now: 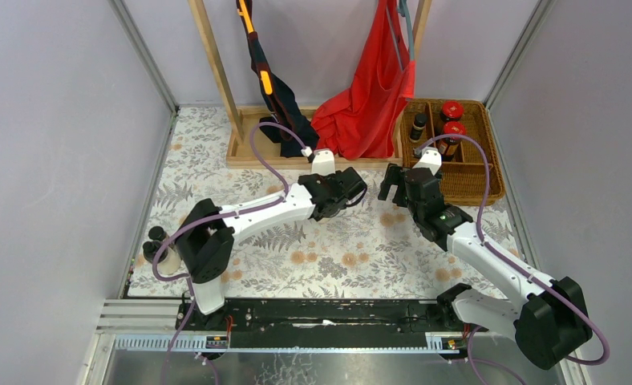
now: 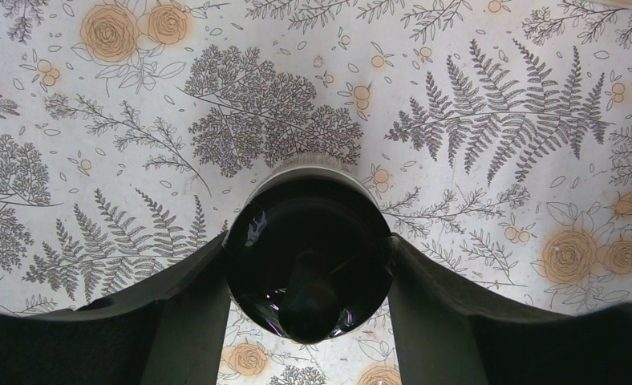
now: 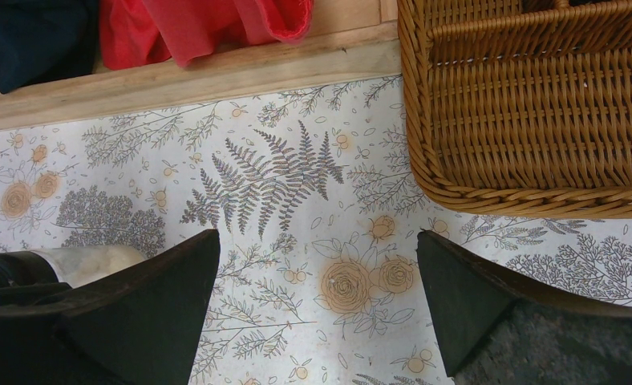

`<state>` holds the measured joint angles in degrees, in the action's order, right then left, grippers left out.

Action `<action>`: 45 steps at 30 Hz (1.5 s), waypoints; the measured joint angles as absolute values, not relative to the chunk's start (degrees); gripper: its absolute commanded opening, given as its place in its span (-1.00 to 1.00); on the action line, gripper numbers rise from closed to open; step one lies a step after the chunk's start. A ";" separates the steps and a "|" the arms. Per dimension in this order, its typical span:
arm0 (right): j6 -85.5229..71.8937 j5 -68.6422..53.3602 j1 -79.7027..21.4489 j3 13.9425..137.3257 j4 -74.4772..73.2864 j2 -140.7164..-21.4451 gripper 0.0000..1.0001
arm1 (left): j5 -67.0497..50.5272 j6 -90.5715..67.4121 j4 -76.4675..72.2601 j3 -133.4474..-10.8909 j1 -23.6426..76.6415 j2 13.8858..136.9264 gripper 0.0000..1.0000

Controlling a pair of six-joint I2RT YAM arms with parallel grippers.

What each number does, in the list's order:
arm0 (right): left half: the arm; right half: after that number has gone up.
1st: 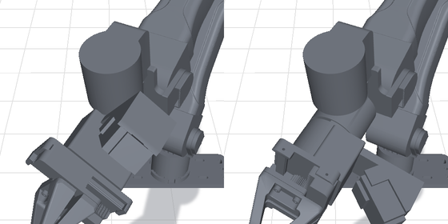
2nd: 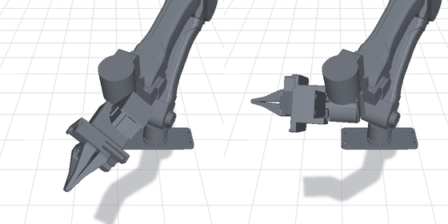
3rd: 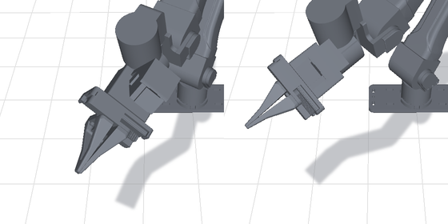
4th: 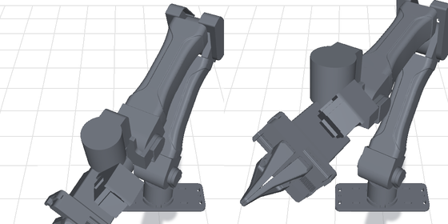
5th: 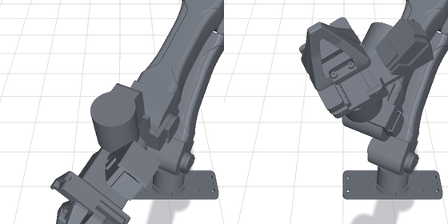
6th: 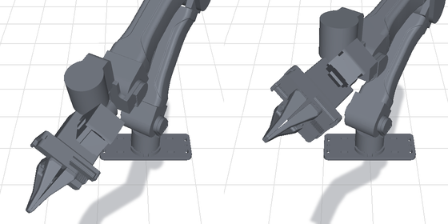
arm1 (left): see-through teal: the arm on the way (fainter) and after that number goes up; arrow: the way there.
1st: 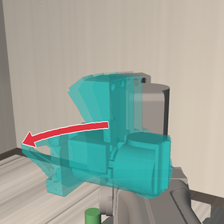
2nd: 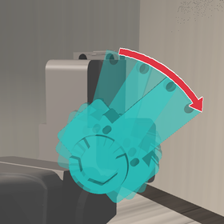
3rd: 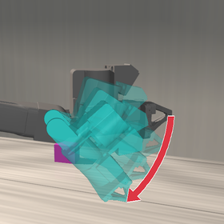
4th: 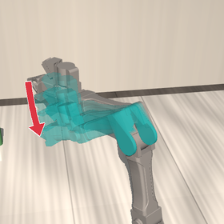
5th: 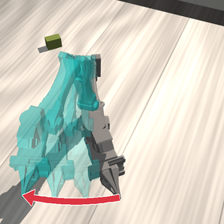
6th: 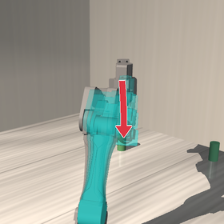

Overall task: Organize the condiment bottles
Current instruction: Move the bottle to the center of the board.

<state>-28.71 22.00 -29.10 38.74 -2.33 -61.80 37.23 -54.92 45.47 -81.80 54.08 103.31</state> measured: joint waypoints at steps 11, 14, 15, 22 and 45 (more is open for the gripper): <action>-28.71 22.00 -29.10 38.70 -2.31 -61.87 0.99 | 36.18 -55.70 43.79 -80.01 54.08 104.31 -1.00; -28.73 22.00 -29.10 38.70 -2.31 -61.87 0.99 | 36.12 -55.77 43.29 -79.57 54.08 104.53 -1.00; -28.73 21.98 -29.10 38.70 -2.31 -61.87 0.99 | 36.14 -55.81 43.13 -79.50 54.06 104.55 -1.00; -28.73 21.98 -29.10 38.70 -2.31 -61.87 0.99 | 36.47 -55.86 42.35 -79.02 54.06 104.55 -0.74; -28.95 22.63 -29.10 38.54 -2.31 -61.89 0.99 | 36.14 -55.66 41.65 -79.00 54.30 104.53 0.56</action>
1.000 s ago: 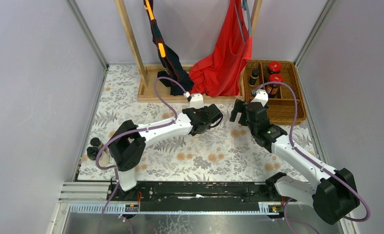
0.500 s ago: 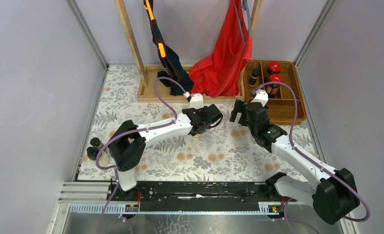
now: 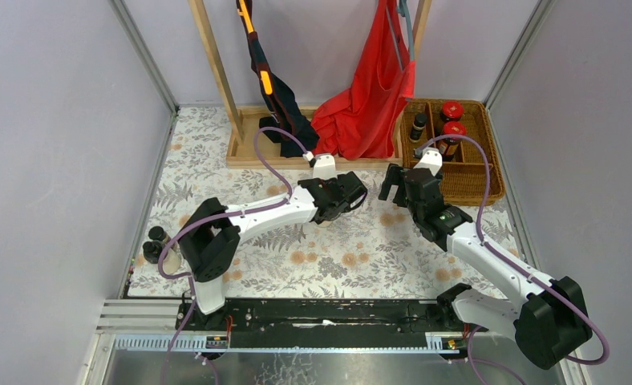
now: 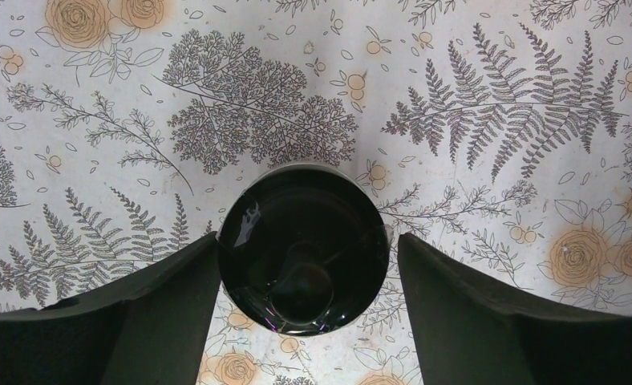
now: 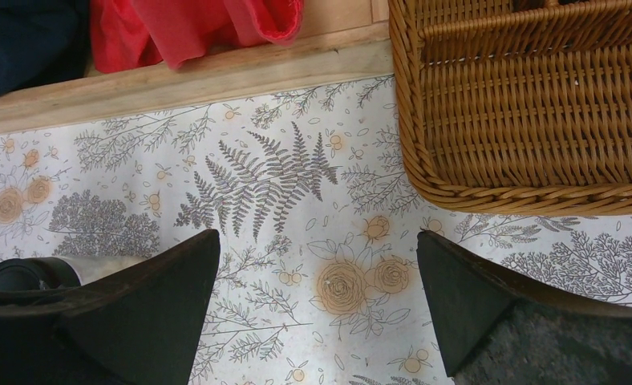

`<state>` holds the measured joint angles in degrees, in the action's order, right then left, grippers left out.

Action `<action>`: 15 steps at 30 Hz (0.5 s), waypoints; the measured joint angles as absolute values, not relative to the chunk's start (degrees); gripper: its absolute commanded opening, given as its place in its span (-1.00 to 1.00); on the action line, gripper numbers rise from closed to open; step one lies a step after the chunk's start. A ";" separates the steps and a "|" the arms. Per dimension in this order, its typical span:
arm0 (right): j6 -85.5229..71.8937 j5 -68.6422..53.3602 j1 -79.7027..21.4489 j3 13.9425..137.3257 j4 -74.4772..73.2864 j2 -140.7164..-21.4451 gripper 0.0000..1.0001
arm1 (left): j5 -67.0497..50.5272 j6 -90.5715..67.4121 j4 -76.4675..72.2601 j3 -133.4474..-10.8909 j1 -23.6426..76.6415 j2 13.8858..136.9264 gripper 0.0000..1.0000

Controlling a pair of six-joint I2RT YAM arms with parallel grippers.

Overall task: Organize the condiment bottles
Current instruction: Move the bottle to the center of the board.

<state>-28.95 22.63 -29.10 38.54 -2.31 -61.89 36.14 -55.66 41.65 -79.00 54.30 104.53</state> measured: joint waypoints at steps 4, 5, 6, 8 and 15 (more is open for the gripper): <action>-28.95 23.05 -29.10 38.54 -2.31 -61.89 0.99 | 36.21 -55.33 41.85 -79.37 54.30 104.53 0.60; -28.95 23.05 -29.10 38.54 -2.31 -61.89 0.99 | 36.25 -55.24 41.87 -79.55 54.30 104.51 0.60; -28.95 23.05 -29.10 38.54 -2.31 -61.89 0.99 | 36.36 -55.11 42.13 -80.03 54.30 104.47 0.62; -28.93 22.96 -29.10 38.54 -2.31 -61.89 0.99 | 36.69 -54.61 42.37 -80.88 54.30 103.94 0.67; -27.97 20.60 -29.12 38.54 -2.22 -62.00 0.98 | 39.72 -51.75 42.94 -81.82 54.30 94.02 0.69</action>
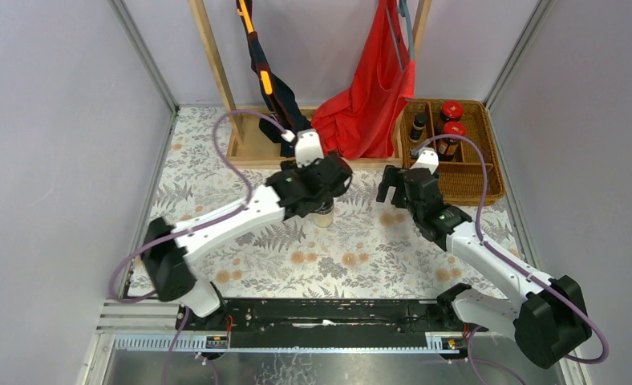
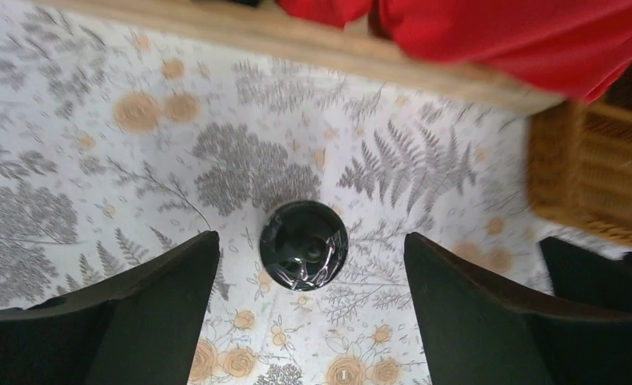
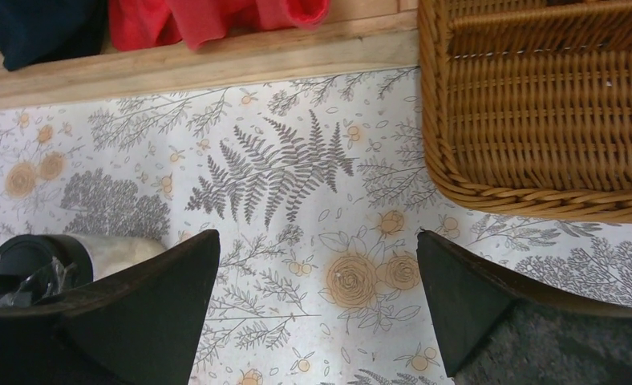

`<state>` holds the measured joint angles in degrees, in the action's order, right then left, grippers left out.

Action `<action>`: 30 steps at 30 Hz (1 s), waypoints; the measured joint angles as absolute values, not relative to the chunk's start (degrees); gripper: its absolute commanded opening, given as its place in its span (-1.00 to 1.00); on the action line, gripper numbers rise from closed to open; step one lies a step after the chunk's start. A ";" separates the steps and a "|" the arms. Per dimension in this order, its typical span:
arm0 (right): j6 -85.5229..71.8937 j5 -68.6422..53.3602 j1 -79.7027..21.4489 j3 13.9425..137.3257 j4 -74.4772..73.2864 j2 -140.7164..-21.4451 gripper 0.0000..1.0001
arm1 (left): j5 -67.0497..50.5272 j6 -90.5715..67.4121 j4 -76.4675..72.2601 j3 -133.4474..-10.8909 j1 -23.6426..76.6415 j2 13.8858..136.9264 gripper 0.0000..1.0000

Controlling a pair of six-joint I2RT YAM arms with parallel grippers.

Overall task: Organize the condiment bottles
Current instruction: Move the bottle to the center of the board, then pick up the bottle from the center of the board.

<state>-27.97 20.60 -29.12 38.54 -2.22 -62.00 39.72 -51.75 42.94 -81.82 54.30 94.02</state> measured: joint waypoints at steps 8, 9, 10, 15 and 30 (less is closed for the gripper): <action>-26.39 15.07 -31.83 39.35 -1.06 -64.45 0.95 | 46.63 -49.19 40.71 -70.65 51.88 74.59 0.75; -26.02 15.05 -33.21 39.92 -0.99 -65.21 0.95 | 46.87 -49.04 40.21 -68.16 50.41 72.49 0.75; -25.65 15.14 -34.85 40.66 -0.97 -66.17 0.95 | 46.94 -48.90 39.81 -65.76 48.77 70.72 0.75; -23.81 16.01 -42.54 46.35 -1.04 -71.94 0.97 | 47.03 -48.42 38.06 -55.66 42.35 64.79 0.76; -21.12 19.38 -51.33 58.70 -4.05 -83.85 0.99 | 44.80 -50.00 35.40 -51.31 36.56 64.18 0.87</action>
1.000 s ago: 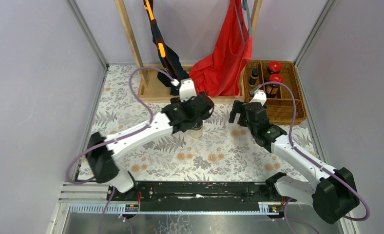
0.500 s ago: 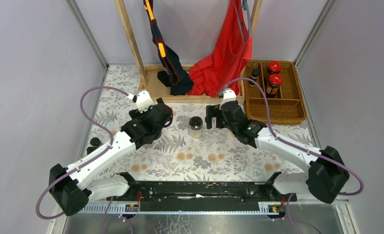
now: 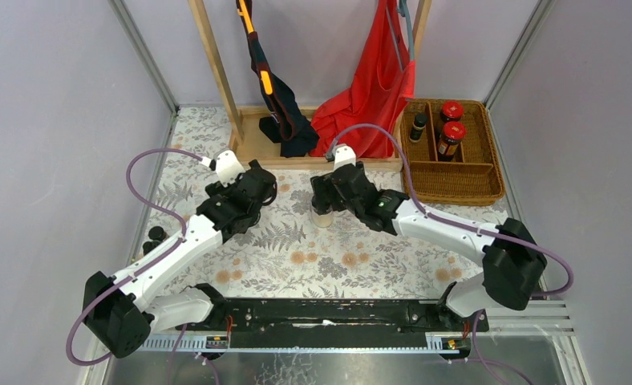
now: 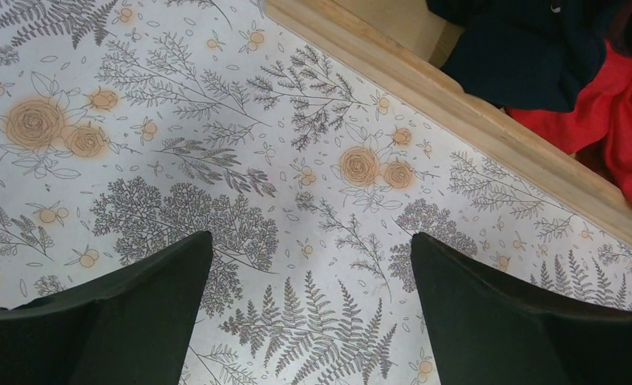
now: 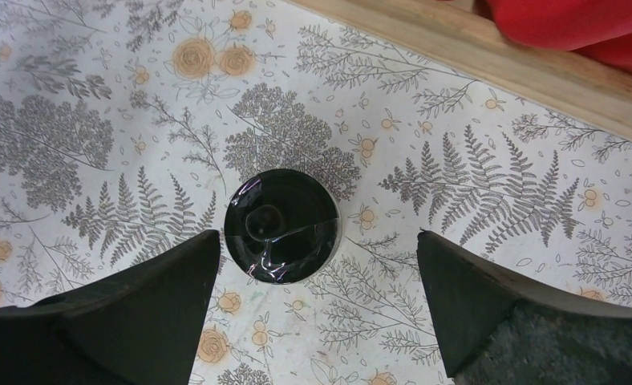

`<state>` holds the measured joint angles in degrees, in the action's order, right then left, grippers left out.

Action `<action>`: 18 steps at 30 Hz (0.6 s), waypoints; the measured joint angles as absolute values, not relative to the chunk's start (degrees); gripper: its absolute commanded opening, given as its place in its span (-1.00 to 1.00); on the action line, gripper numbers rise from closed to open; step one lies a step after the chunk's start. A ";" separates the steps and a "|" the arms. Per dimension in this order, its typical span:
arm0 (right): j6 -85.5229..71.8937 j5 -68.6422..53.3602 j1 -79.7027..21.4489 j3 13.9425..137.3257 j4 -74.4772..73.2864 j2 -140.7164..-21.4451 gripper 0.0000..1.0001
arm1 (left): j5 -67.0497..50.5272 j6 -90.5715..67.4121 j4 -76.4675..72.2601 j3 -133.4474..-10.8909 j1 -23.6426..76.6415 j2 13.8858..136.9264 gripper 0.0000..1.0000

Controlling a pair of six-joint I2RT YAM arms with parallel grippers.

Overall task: Organize the condiment bottles
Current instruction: Pick up the bottle from the center of the board.

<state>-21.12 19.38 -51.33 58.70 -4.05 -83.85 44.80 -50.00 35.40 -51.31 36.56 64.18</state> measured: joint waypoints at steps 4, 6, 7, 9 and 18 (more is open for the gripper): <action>-20.91 19.68 -51.88 60.18 -5.13 -86.52 0.99 | 44.34 -51.20 35.40 -51.11 36.14 64.23 0.94; -20.82 19.88 -52.14 60.95 -5.61 -87.79 0.99 | 44.10 -51.90 35.38 -50.72 35.88 64.23 0.95; -20.75 19.90 -52.27 61.23 -5.72 -88.31 0.99 | 43.99 -52.18 35.38 -50.50 35.81 64.23 0.96; -20.64 19.94 -52.62 61.73 -5.98 -89.34 0.99 | 43.88 -52.69 35.35 -49.95 35.51 64.23 1.00; -20.23 19.94 -53.39 63.57 -7.09 -93.14 1.00 | 43.24 -53.30 35.33 -49.47 34.70 64.23 1.00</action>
<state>-20.23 19.94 -53.39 63.57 -7.09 -93.14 43.24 -53.30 35.33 -49.47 34.70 64.23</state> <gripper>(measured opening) 0.994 0.997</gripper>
